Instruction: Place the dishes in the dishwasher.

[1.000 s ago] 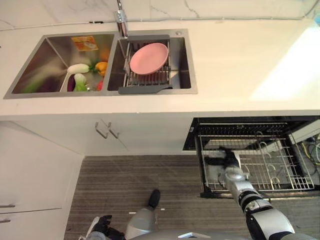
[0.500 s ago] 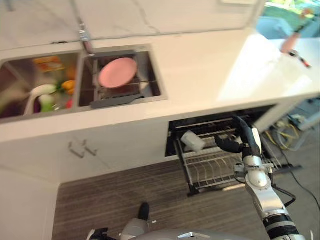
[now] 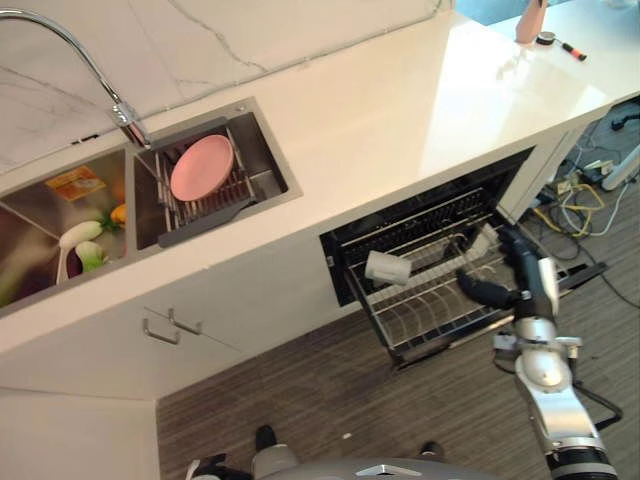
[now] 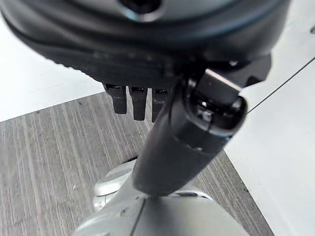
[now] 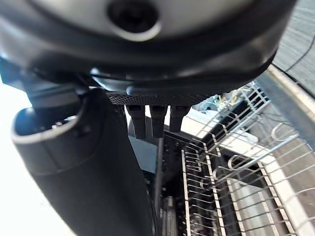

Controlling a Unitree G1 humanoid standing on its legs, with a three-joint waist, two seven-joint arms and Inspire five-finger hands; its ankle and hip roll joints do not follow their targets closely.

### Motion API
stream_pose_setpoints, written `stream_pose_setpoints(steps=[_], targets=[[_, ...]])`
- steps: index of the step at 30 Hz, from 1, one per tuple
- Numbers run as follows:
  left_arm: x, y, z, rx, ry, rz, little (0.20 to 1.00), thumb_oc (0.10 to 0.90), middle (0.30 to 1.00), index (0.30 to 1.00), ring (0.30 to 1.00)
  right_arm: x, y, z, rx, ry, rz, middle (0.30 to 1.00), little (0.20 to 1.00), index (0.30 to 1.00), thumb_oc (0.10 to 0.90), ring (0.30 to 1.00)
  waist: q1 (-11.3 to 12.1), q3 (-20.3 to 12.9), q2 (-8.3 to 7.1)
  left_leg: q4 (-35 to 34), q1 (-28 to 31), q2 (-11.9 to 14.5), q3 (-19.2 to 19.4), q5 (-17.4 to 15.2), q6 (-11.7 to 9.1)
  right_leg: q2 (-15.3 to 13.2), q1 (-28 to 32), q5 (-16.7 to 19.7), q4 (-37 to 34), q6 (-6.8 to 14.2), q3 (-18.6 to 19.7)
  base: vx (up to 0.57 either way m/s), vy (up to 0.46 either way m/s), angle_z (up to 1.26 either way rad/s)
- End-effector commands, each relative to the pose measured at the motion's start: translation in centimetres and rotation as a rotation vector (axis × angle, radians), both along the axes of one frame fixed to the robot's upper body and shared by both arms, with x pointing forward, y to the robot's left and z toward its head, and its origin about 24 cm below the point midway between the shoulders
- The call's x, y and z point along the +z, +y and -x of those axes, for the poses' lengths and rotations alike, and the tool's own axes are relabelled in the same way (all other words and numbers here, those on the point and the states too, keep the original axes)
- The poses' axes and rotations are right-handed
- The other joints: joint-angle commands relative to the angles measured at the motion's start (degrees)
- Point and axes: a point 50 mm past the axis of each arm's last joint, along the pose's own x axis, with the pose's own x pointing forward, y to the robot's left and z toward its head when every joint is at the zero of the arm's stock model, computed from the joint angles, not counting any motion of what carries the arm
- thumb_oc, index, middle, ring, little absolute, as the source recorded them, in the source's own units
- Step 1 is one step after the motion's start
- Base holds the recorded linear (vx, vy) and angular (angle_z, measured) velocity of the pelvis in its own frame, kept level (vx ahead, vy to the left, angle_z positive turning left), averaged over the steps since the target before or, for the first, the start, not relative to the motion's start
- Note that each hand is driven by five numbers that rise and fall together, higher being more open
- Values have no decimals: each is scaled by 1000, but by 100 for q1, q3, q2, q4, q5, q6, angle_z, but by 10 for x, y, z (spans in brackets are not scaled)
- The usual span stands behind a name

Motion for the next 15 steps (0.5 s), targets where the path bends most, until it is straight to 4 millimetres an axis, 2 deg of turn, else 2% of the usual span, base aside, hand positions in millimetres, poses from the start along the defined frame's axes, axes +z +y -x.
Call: stream_pose_setpoints(steps=[1,2,3,4,5,6,7,8,9,10,11,12,15], targets=[[5,10,-21,-103,-38,-26,900,800,900,900,900,55,37,-23,185,-311,41,900,900,900,800,900,131,-307,-397,-231,584,-418,-165,-928,374,-1319,-723,419,463,387,737,-6,353,54],[5,10,-21,-110,-26,-31,900,800,900,900,900,56,44,-26,206,-328,1,900,900,900,800,900,144,-248,-441,-231,649,-550,-128,-963,525,-1426,-819,500,809,312,838,-24,296,46],[6,14,-22,-108,-18,-46,900,800,900,900,900,55,51,-29,227,-335,-36,900,900,900,800,900,165,-161,-485,-231,711,-657,-83,-966,659,-1465,-1054,500,1275,242,1096,-80,523,18],[5,17,-13,-87,10,-59,900,800,900,900,900,62,60,-29,278,-360,-26,900,900,900,800,900,112,-64,-506,-231,708,-785,-156,-833,866,-925,-1416,130,1903,-98,1569,-79,431,12],[4,18,-10,-69,16,-56,900,800,900,900,900,67,60,-28,280,-384,-13,900,900,900,800,900,128,-51,-490,-231,711,-789,-199,-792,908,-627,-1596,-86,2135,-118,1764,-62,304,27],[4,18,-10,-69,16,-56,900,800,900,900,900,67,60,-28,281,-384,-13,900,900,900,800,900,140,-55,-489,-231,712,-783,-186,-796,903,-624,-1619,-104,2164,-124,1782,5,124,50],[3,19,-5,-46,29,-52,900,800,900,900,900,73,61,-27,287,-414,-4,900,900,900,800,900,162,-41,-487,-231,742,-816,-171,-775,930,-388,-1640,-296,2189,-156,1717,5,66,50],[2,20,2,-40,53,-49,900,800,900,900,900,76,62,-27,292,-435,2,900,900,900,800,900,222,-34,-529,-231,747,-854,-115,-787,931,-187,-1456,-535,1888,-254,1440,-5,59,24],[2,20,8,-23,72,-50,900,800,900,900,900,92,62,-22,267,-508,75,900,900,900,800,900,208,-53,-593,-171,664,-865,-231,-770,957,-79,-1421,-561,1703,-183,1654,-13,1,5],[2,20,8,-23,72,-50,900,800,900,900,900,92,62,-22,267,-507,75,900,900,900,800,900,214,-56,-593,-171,666,-862,-226,-772,954,-77,-1427,-568,1712,-186,1660,30,-22,-4],[2,22,11,12,76,-54,900,800,900,900,900,96,63,-18,272,-521,107,900,900,900,800,900,153,-63,-651,-156,698,-884,-279,-790,969,186,-1505,-621,1728,-168,2115,69,-32,23],[2,23,12,41,73,-55,900,800,900,900,900,98,64,-17,278,-525,115,900,900,900,800,900,196,-77,-708,-115,708,-914,-253,-820,968,259,-1429,-586,1554,-172,2221,100,-67,34],[0,22,25,126,89,-40,900,800,900,900,900,101,68,-12,311,-535,148,900,900,900,800,900,336,-196,-820,-19,681,-937,-342,-854,954,330,-1007,-531,926,-207,2038,92,-89,14]])
